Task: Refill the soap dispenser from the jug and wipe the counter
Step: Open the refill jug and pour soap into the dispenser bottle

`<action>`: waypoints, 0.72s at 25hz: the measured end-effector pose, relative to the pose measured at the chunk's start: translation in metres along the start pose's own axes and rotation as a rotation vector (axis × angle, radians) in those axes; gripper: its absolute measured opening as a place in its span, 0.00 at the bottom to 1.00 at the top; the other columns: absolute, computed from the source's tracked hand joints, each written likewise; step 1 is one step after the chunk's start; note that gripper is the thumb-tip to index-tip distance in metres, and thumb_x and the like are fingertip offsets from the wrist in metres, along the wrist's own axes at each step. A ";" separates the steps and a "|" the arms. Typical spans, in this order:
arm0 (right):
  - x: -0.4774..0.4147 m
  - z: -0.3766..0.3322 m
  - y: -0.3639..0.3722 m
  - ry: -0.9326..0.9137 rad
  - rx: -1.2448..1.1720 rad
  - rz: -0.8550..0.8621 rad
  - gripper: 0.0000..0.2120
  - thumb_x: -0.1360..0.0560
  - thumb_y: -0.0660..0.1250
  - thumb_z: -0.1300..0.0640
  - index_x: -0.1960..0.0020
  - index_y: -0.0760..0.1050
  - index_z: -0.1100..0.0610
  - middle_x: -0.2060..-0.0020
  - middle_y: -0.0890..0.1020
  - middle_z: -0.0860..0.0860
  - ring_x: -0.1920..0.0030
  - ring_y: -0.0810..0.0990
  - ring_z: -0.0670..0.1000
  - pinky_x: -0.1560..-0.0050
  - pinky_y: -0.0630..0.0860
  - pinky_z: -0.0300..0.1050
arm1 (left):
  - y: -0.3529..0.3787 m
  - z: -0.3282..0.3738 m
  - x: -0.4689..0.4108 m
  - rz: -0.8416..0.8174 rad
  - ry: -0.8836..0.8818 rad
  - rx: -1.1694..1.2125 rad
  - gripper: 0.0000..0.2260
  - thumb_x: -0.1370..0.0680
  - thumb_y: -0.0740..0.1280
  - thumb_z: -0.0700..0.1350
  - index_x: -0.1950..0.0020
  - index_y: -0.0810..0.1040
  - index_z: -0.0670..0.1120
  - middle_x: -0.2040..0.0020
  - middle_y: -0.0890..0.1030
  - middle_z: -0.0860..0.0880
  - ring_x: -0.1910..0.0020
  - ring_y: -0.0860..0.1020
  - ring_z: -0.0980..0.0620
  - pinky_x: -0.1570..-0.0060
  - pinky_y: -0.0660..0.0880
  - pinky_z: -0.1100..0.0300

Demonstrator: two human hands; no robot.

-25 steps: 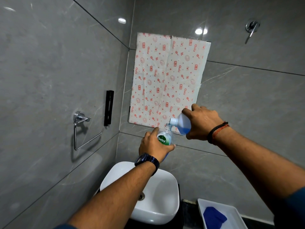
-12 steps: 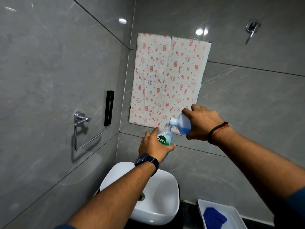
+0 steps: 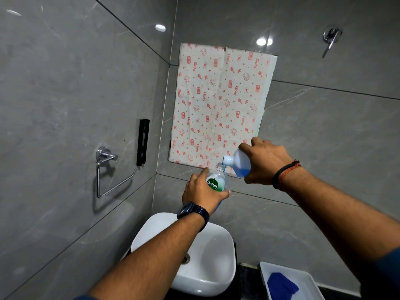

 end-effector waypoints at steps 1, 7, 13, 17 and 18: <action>0.000 0.000 0.001 0.001 0.004 0.000 0.37 0.41 0.76 0.43 0.37 0.63 0.48 0.46 0.75 0.53 0.52 0.75 0.55 0.60 0.79 0.50 | 0.000 0.000 0.000 0.001 -0.001 0.001 0.37 0.43 0.73 0.65 0.37 0.66 0.58 0.46 0.75 0.50 0.52 0.74 0.50 0.58 0.76 0.56; -0.002 0.002 0.002 0.003 0.001 0.002 0.37 0.41 0.76 0.43 0.37 0.63 0.48 0.46 0.74 0.53 0.52 0.74 0.54 0.60 0.78 0.50 | 0.001 0.002 -0.002 -0.001 0.002 0.002 0.37 0.42 0.74 0.65 0.37 0.66 0.57 0.47 0.75 0.50 0.54 0.72 0.51 0.60 0.74 0.57; -0.003 0.004 0.002 0.004 0.002 0.006 0.38 0.41 0.75 0.43 0.37 0.62 0.48 0.46 0.74 0.53 0.52 0.74 0.54 0.60 0.78 0.50 | 0.002 0.003 -0.001 0.000 0.002 0.003 0.38 0.42 0.74 0.64 0.36 0.66 0.57 0.46 0.75 0.50 0.51 0.74 0.49 0.58 0.76 0.55; -0.001 0.004 0.003 0.006 0.005 0.001 0.38 0.40 0.75 0.43 0.36 0.62 0.48 0.46 0.74 0.53 0.51 0.74 0.54 0.60 0.78 0.50 | 0.002 0.003 -0.001 0.003 0.003 0.006 0.37 0.42 0.74 0.64 0.37 0.67 0.57 0.47 0.75 0.51 0.52 0.74 0.50 0.58 0.77 0.56; -0.001 0.005 0.003 0.006 0.004 -0.001 0.38 0.40 0.75 0.43 0.35 0.62 0.48 0.46 0.74 0.53 0.51 0.74 0.54 0.60 0.78 0.50 | 0.002 0.003 -0.001 0.004 0.003 0.005 0.37 0.42 0.74 0.64 0.37 0.67 0.57 0.47 0.75 0.50 0.52 0.74 0.50 0.58 0.77 0.56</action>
Point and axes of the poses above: each hand's wrist, its own x-axis away from the middle knuckle, its own y-axis out of the palm, z = x × y, the point moved 10 cm from there along -x, towards the middle knuckle
